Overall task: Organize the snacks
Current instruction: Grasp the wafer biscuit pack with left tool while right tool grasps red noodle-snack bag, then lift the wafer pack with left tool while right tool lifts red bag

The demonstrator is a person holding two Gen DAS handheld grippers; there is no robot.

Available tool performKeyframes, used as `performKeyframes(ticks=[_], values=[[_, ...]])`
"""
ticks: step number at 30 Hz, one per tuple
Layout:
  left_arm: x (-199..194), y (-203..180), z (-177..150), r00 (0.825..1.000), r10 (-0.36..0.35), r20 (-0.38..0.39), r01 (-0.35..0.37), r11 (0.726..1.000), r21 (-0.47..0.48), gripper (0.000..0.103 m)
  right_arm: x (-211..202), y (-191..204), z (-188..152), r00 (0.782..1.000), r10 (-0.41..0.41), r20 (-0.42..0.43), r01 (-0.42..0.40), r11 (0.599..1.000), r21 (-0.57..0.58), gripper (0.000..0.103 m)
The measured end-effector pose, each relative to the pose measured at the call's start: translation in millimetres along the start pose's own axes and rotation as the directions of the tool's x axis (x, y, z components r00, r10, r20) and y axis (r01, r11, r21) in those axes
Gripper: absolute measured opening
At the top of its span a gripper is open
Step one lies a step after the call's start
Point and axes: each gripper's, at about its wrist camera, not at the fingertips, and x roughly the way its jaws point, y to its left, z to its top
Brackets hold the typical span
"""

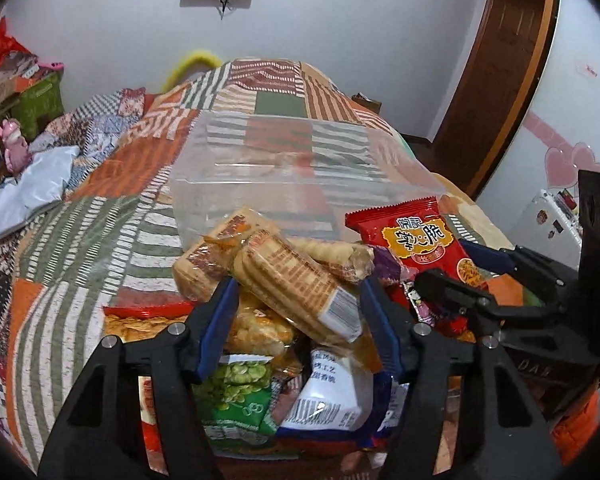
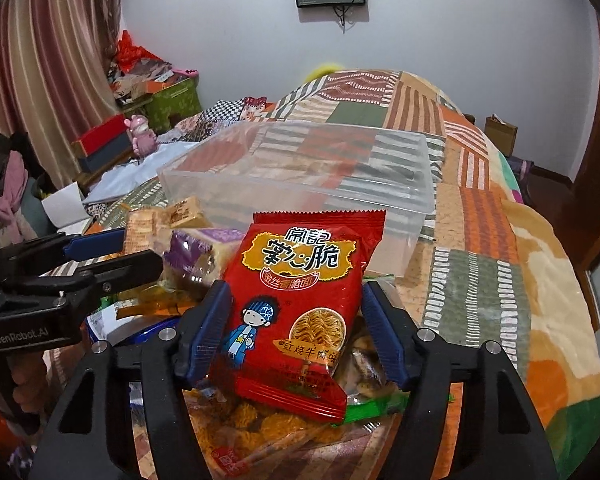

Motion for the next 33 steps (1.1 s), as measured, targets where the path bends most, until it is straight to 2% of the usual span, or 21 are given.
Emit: performKeyframes(ticks=[1,5,13,15,16,22,24,27,30,33], values=[[2,0,1,1.0,-0.005,-0.002,0.005,1.0,-0.005,0.063,1,0,0,1.0,0.003,-0.005,-0.003,1.0,0.001,0.066],[8,-3,3,1.0,0.006,-0.007,-0.006,1.0,0.002,0.064,7,3,-1,0.999,0.026,-0.036,-0.027,1.0,-0.009,0.079],[11,0,4,1.0,-0.006,-0.023,0.006,1.0,-0.011,0.063,10,1,1,0.998,0.043,-0.054,-0.043,0.999,-0.004,0.08],[8,-2,3,0.999,-0.03,-0.027,0.03,1.0,-0.005,0.064,10,4,0,0.998,0.035,-0.057,-0.036,0.999,-0.02,0.079],[7,-4,2,0.998,-0.044,-0.033,0.044,0.999,0.006,0.064,11,5,0,0.998,0.021,-0.057,-0.023,0.999,-0.031,0.078],[6,-12,-1,0.999,-0.013,-0.034,0.014,0.999,0.044,0.07,8,9,-4,0.999,-0.031,-0.035,0.029,0.998,-0.064,0.071],[8,-15,-2,0.999,-0.006,-0.038,0.008,0.998,0.062,0.074,6,7,-5,0.998,-0.048,-0.028,0.046,0.997,-0.065,0.061],[11,-26,-8,0.998,0.062,-0.016,-0.059,0.988,0.139,0.074,1,-4,-3,0.999,-0.038,-0.021,0.038,0.999,-0.023,0.048],[9,-29,-14,0.995,0.101,0.016,-0.103,0.981,0.166,0.073,-1,-14,-3,1.0,-0.007,-0.024,0.008,1.0,0.022,0.045],[4,-23,-16,0.994,0.104,0.03,-0.107,0.983,0.148,0.065,-2,-14,-4,1.0,0.0,-0.026,0.001,0.999,0.032,0.045]])
